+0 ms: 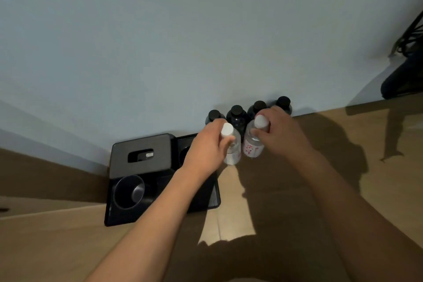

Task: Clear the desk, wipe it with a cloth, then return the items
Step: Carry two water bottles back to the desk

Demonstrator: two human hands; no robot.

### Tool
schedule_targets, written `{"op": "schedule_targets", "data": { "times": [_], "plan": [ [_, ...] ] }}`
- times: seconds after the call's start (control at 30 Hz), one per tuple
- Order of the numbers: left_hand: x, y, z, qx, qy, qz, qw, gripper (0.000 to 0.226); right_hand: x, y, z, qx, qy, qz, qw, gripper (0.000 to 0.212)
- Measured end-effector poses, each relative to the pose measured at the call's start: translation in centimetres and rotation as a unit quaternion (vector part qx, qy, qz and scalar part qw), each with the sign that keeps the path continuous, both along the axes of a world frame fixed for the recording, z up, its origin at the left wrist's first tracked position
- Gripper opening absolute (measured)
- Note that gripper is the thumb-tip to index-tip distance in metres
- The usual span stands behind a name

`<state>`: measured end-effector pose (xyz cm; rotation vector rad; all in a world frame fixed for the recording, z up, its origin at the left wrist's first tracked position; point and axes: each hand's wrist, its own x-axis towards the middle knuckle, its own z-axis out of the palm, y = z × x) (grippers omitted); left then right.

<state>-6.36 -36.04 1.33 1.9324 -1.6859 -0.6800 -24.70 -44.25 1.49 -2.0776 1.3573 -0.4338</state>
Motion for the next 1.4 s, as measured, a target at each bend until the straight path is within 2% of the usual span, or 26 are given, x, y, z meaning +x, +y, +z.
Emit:
{"op": "schedule_targets", "data": {
  "times": [0.2, 0.33, 0.5, 0.67, 0.8, 0.97, 1.13, 1.4],
  "plan": [
    [0.0, -2.0, -1.2, -0.025, -0.032, -0.008, 0.999, 0.014, 0.9, -1.2, -1.1, -0.003, -0.01, 0.008, 1.0, 0.029],
    [0.0, -1.8, -1.5, -0.036, -0.031, -0.001, 0.999, 0.021, 1.0, -1.1, -1.4, -0.009, -0.027, 0.013, 1.0, 0.029],
    [-0.1, -1.6, -1.1, -0.023, -0.019, -0.01, 1.0, 0.019, 1.1, -0.4, -1.2, 0.004, -0.049, -0.007, 0.999, 0.032],
    [-0.1, -1.0, -0.2, -0.012, -0.045, 0.007, 0.999, 0.031, 0.6, 1.3, -0.3, 0.031, -0.03, -0.035, 0.998, 0.063],
    [-0.6, 1.5, 0.8, -0.071, -0.064, 0.03, 0.995, 0.045, -1.1, 4.5, 0.7, -0.009, -0.019, -0.068, 0.997, 0.074],
    [-1.7, 4.6, 2.4, -0.149, -0.106, 0.01, 0.983, 0.04, -1.9, 9.9, 2.4, -0.059, -0.046, -0.117, 0.99, 0.061],
    [-3.7, 7.0, 3.6, -0.222, -0.131, -0.065, 0.964, 0.036, -4.3, 15.8, 4.3, -0.075, -0.035, -0.145, 0.986, 0.059],
    [-12.8, 11.0, 3.1, -0.23, -0.082, -0.177, 0.954, 0.037, -12.9, 26.8, 6.6, -0.075, 0.015, -0.288, 0.955, 0.059]
  ]
}}
